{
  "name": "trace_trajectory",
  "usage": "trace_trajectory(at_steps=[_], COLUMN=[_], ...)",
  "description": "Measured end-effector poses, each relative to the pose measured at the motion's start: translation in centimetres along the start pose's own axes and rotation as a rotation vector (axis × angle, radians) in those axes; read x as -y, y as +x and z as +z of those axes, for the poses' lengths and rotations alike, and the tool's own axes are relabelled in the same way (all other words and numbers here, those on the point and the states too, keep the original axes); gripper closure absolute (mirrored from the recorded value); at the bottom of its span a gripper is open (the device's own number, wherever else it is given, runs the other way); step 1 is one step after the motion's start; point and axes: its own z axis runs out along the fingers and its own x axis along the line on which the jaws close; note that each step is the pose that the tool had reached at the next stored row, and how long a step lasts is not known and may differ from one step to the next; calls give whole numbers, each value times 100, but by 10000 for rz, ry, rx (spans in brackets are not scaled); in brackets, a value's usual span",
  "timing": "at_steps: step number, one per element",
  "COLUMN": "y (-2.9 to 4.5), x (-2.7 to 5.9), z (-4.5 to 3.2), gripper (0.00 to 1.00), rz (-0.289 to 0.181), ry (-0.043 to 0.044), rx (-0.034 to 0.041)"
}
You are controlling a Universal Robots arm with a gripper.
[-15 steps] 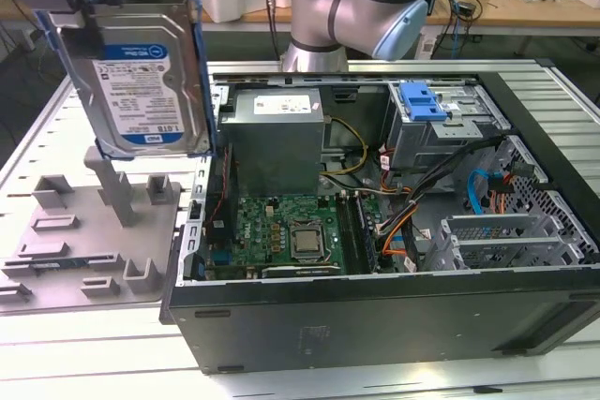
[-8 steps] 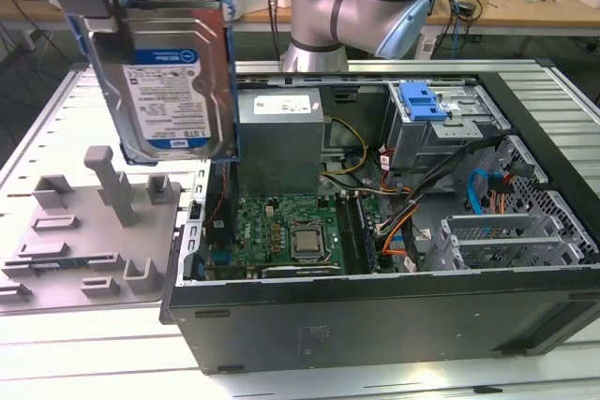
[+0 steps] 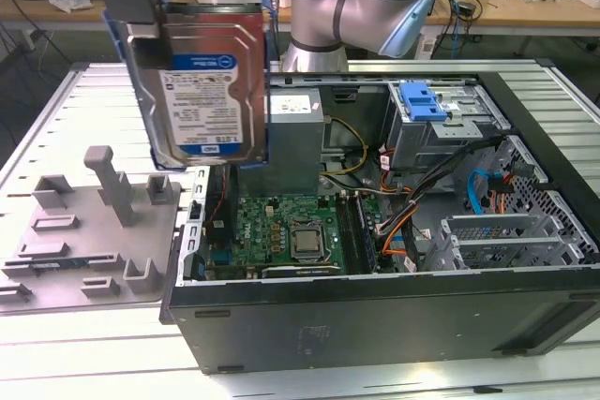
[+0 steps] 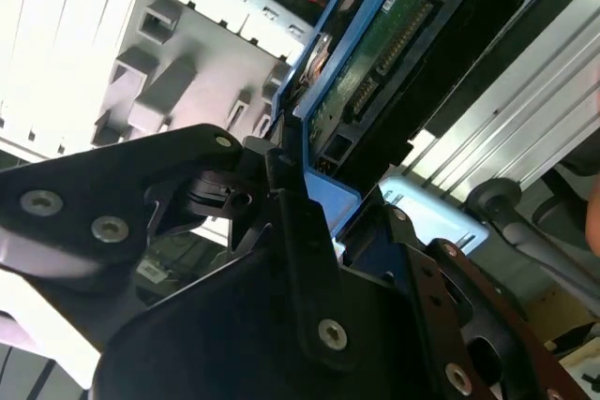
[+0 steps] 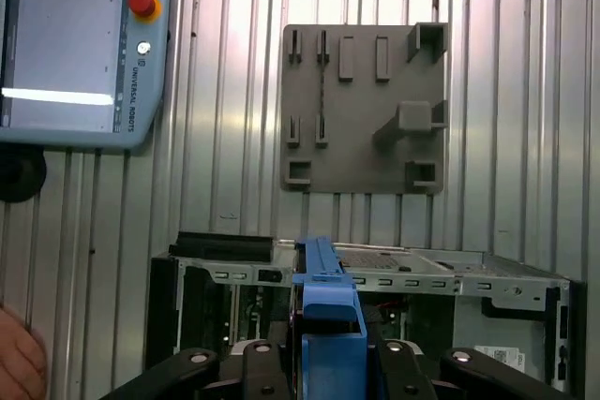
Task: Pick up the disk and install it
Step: 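Pick up the disk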
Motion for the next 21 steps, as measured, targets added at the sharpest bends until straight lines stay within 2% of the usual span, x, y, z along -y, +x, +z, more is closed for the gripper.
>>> trace_trajectory(at_steps=[4,11,21], y=[53,180,305], x=[154,555,987], z=[-8,-26,-46], gripper=[63,63,63], rz=[-2,-7,-15], ry=[-24,-87,-148], rx=[7,20,32])
